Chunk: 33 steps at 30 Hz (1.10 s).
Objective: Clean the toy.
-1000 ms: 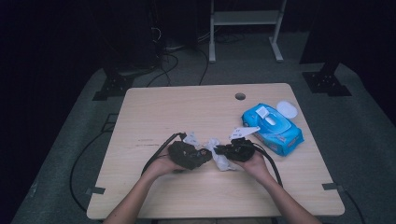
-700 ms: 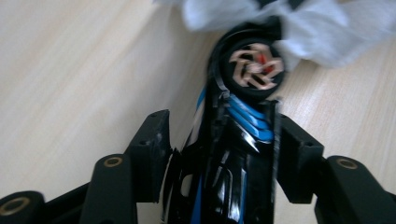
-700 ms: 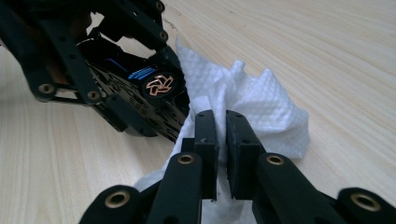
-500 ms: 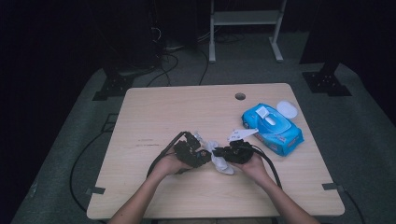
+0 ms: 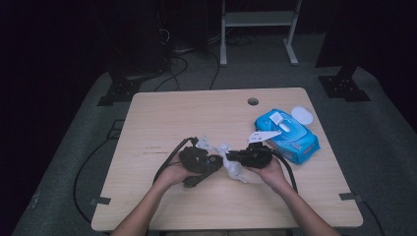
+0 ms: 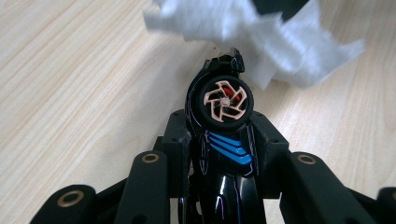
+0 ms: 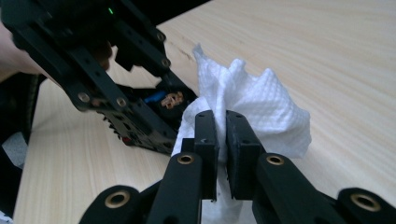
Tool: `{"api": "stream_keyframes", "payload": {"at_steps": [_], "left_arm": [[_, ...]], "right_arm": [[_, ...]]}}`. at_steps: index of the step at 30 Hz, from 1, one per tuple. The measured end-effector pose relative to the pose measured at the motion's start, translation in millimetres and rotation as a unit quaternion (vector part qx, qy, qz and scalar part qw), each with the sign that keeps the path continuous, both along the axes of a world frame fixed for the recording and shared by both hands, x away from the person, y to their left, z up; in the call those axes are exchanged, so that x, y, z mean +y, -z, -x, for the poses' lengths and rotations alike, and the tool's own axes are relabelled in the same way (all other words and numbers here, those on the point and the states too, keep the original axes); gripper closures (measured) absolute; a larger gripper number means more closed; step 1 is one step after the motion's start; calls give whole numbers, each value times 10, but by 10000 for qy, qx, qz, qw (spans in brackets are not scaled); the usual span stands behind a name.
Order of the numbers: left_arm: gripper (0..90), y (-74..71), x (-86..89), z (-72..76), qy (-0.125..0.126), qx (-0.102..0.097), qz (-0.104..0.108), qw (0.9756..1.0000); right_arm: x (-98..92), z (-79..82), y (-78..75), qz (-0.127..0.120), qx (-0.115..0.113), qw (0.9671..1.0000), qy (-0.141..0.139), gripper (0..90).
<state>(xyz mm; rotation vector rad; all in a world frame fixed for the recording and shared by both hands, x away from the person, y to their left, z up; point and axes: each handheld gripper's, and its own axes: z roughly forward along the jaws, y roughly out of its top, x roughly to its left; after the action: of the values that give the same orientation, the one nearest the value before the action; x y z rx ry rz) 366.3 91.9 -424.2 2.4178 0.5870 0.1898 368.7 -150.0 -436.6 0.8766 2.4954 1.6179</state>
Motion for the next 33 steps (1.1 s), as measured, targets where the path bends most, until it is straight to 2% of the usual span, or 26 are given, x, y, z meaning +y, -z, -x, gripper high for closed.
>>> {"api": "stream_keyframes", "payload": {"at_steps": [2,4,6,8,12,13,15,17,19,21,22,25,26,29,33], "left_arm": [[639,26,2,-13,-24,122,17,9999],[639,45,-22,-25,-61,160,-148,9997],[637,28,-46,-43,-67,297,-261,9992],[633,12,-88,-48,-95,249,-421,9988],[522,56,-208,-74,-99,443,-868,9952],[541,69,-224,-75,-82,423,-924,9948],[585,69,-247,-80,-39,505,-924,9944],[628,71,-260,-65,6,336,-967,9947],[638,61,-244,-63,76,296,-912,9954],[639,59,-218,-47,145,168,-833,9963],[641,56,-204,-36,143,173,-677,9975],[644,11,-173,-5,246,10,-448,9987],[645,-6,-165,4,257,-39,-356,9990],[648,-41,-160,25,292,-187,-266,9990],[649,-92,-127,76,342,-365,-90,9987]], "right_arm": [[4,-4,-37,18,-29,10000,4,832],[8,-19,-40,75,-34,10000,15,832],[9,-34,-11,166,-2,9999,27,832],[4,-39,9,156,19,9999,39,832],[2,-44,48,157,34,9998,67,832],[-2,-46,62,175,63,9998,92,832],[-16,-49,85,169,85,9998,114,832],[-35,-55,97,181,124,9996,154,832],[-59,-67,109,118,185,9996,184,832],[-84,-78,106,25,263,9995,183,832],[-91,-82,101,-24,297,9994,159,832],[-82,-75,62,-143,326,9993,56,833],[-66,-69,47,-280,353,9990,-29,833],[-9,-44,-13,-569,409,9972,-275,833],[27,-39,-47,-676,453,9958,-425,833]]}}
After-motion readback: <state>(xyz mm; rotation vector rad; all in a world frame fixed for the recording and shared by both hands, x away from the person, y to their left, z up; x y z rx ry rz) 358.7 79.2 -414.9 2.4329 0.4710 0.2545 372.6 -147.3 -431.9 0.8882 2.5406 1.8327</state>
